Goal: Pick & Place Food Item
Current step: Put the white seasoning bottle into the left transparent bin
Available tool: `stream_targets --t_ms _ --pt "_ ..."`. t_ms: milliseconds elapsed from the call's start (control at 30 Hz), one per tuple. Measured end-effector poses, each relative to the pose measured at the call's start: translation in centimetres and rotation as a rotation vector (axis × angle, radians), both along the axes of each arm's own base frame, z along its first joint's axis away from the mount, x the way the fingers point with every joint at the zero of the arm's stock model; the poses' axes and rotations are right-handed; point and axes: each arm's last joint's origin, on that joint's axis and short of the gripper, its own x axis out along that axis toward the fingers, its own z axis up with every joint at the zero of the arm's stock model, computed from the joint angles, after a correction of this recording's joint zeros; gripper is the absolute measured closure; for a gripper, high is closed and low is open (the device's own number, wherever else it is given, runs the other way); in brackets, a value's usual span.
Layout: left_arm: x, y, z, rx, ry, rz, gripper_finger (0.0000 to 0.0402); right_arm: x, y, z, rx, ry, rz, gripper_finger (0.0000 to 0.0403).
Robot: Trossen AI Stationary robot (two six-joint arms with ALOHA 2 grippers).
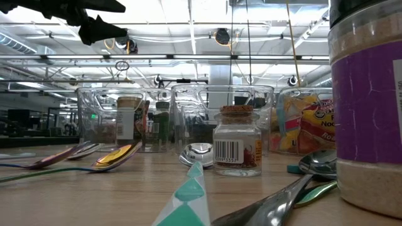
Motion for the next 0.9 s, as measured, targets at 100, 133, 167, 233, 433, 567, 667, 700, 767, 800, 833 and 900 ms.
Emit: stream_targets --t_ms 100,133,167,233,433,567,667,700,767,800,833,900 --pt "0.0 0.0 0.0 0.0 0.0 0.0 0.0036 0.1 0.2 0.3 0.028 -0.022 0.008 0.0197" --pt "0.0 0.0 0.0 0.0 0.0 0.0 0.0036 0.1 0.3 0.5 0.04 -0.034 0.009 0.0204" --pt "0.0 0.0 0.0 0.0 0.0 0.0 0.0036 0.2 0.4 0.7 0.054 -0.05 0.01 0.0208" --pt "0.0 0.0 0.0 0.0 0.0 0.0 0.0036 0.5 0.7 1.2 0.078 -0.087 0.015 0.0207" --pt "0.0 0.0 0.0 0.0 0.0 0.0 0.0036 1.1 1.3 2.9 0.111 -0.22 0.038 0.0207" --pt "0.0 0.0 0.0 0.0 0.0 0.0 0.0036 1.5 1.6 4.5 0.122 -0.314 0.028 0.0207" --pt "0.0 0.0 0.0 0.0 0.0 0.001 0.0036 2.0 1.3 5.8 0.114 -0.379 -0.05 0.0207" --pt "0.0 0.0 0.0 0.0 0.0 0.0 0.0036 2.2 1.1 6.3 0.109 -0.398 -0.072 0.0207" --pt "0.0 0.0 0.0 0.0 0.0 0.0 0.0036 2.7 0.7 7.0 0.1 -0.43 -0.1 0.0207" --pt "0.0 0.0 0.0 0.0 0.0 0.0 0.0036 3.0 0.5 7.4 0.093 -0.444 -0.104 0.0207" --pt "0.0 0.0 0.0 0.0 0.0 0.0 0.0036 3.3 0.2 7.7 0.088 -0.458 -0.099 0.0207" --pt "0.0 0.0 0.0 0.0 0.0 0.0 0.0036 3.9 -0.2 8.2 0.085 -0.48 -0.082 0.0207"
